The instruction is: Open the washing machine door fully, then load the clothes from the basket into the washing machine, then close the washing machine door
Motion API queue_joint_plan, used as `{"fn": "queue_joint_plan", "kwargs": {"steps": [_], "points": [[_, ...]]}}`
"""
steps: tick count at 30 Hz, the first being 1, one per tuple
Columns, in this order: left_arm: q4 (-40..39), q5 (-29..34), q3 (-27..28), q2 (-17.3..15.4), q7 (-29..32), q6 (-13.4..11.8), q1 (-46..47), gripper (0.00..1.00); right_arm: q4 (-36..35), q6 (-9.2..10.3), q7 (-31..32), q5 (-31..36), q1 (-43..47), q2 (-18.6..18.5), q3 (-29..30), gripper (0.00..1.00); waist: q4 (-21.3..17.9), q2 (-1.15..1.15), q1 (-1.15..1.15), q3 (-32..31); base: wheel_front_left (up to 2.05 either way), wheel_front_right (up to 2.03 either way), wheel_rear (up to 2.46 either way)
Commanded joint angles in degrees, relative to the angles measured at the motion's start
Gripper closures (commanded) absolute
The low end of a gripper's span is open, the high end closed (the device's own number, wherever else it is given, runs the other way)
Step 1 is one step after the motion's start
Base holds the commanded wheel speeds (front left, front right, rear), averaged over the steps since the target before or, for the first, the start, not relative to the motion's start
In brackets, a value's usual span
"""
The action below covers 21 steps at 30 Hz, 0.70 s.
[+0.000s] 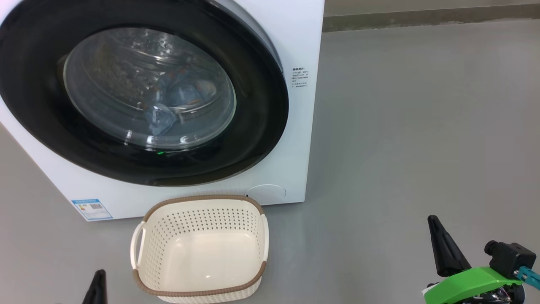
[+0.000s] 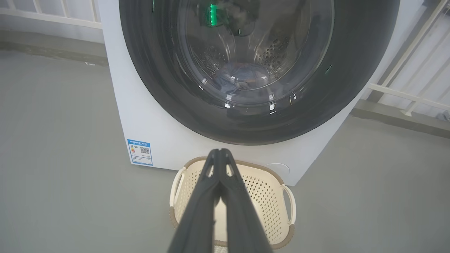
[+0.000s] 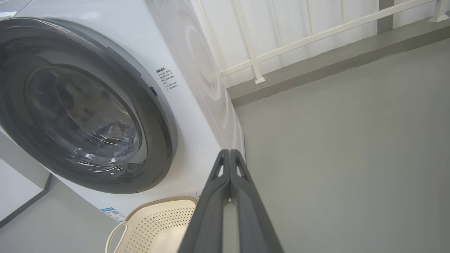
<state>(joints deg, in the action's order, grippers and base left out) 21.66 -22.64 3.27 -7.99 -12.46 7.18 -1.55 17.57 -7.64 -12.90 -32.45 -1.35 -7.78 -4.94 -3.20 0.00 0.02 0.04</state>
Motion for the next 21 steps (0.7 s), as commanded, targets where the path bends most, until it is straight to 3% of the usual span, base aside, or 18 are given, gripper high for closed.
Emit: {"fn": "queue_joint_plan", "kwargs": {"steps": [1, 21], "points": [[-1.74, -1.97, 0.6, -0.7, 0.35, 0.04, 1.62, 1.0, -1.55, 0.02, 0.52, -1.9, -1.65, -0.52, 0.86, 1.0, 0.06, 0.0, -0.01, 0.02, 0.0, 0.0, 0.0], [-2.76, -13.53, 1.01, 0.29, 3.49, 0.08, 2.65, 1.0, -1.88, 0.04, 3.64, -11.9, -2.2, 0.3, 2.54, 1.0, 0.6, 0.0, -0.02, 0.04, 0.0, 0.0, 0.0]]}}
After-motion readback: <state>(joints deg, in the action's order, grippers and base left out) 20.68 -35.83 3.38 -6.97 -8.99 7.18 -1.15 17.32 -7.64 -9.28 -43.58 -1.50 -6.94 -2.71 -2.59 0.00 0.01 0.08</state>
